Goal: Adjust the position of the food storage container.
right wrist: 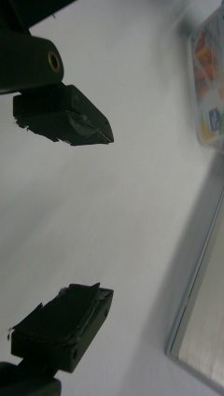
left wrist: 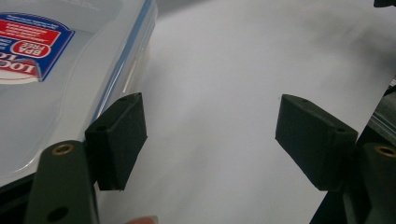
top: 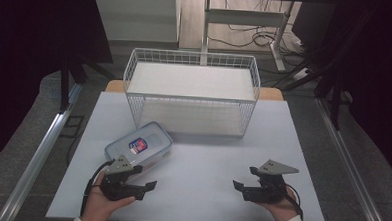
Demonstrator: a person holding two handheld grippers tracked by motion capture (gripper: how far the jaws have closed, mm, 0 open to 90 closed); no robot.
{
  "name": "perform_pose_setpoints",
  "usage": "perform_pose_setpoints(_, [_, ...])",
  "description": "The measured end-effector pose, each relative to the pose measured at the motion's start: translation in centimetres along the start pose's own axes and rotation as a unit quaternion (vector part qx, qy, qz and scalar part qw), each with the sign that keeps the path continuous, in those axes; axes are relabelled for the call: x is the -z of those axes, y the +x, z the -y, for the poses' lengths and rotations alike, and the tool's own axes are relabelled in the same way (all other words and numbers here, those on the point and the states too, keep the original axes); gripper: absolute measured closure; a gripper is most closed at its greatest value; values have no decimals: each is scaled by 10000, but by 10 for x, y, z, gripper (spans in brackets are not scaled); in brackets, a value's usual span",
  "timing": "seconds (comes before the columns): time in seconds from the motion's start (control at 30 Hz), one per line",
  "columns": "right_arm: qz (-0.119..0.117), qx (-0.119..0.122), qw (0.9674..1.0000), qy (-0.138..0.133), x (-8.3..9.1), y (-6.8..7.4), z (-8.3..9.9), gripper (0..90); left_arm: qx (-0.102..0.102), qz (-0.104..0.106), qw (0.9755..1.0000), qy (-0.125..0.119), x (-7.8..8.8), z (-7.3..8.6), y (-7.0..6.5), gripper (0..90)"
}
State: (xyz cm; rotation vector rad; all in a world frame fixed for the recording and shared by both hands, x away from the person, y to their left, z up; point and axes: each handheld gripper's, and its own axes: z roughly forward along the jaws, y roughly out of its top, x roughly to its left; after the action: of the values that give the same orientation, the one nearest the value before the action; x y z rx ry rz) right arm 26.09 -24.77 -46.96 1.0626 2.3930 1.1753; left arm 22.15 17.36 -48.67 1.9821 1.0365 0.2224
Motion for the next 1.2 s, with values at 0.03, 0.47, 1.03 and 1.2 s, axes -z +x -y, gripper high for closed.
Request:
perform_pose_setpoints(0.03, [0,54,10000,23,-1,1,0,208,-14,11,10000,11,-1,-1,-1,244])
perform_pose_setpoints(0.47, [89,-67,9999,36,7,3,2,213,-235,9,9997,8,3,-4,-11,244])
perform_pose_setpoints(1.03, [-8,31,9999,100,-2,5,-3,212,-180,-286,9994,-57,13,-19,-6,248])
perform_pose_setpoints(1.2, [-19,22,9999,136,-5,6,-6,212,-86,-472,9988,-38,18,-32,13,256])
